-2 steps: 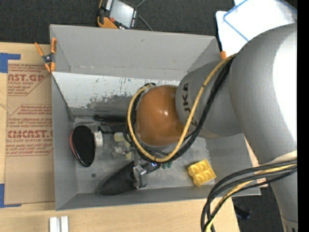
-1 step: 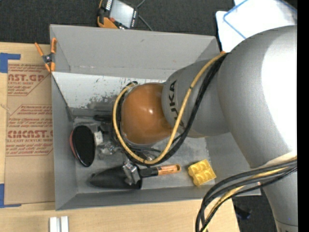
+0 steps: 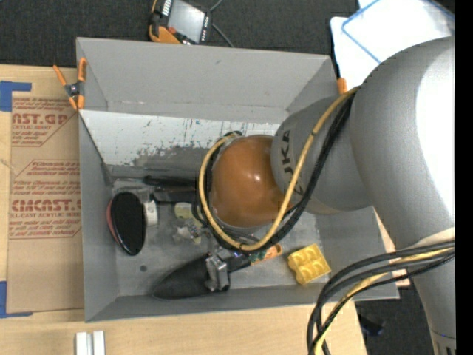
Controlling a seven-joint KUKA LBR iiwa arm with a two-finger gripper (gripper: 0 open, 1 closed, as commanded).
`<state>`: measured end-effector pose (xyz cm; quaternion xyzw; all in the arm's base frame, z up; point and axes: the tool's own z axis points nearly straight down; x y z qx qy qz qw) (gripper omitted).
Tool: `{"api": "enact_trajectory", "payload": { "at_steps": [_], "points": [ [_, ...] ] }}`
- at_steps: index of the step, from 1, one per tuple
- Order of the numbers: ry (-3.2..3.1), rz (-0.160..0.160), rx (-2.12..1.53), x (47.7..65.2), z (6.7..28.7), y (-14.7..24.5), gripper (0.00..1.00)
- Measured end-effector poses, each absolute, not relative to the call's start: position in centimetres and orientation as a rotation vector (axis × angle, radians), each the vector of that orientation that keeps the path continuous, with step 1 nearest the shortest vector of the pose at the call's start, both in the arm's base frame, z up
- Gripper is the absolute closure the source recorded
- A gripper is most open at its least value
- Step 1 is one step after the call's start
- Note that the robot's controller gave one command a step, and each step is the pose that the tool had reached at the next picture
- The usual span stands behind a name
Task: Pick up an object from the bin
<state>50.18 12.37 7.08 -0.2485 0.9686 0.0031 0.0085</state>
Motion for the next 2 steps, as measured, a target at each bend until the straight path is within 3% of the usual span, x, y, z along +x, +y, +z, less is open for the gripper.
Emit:
{"api": "enact_trajectory", "payload": {
  "at_steps": [1,2],
  "points": [
    [2.944,0.01,-1.025,49.5,7.1,14.0,0.0],
    [3.02,0.012,-0.798,49.5,7.5,11.7,1.0]
  ]
}}
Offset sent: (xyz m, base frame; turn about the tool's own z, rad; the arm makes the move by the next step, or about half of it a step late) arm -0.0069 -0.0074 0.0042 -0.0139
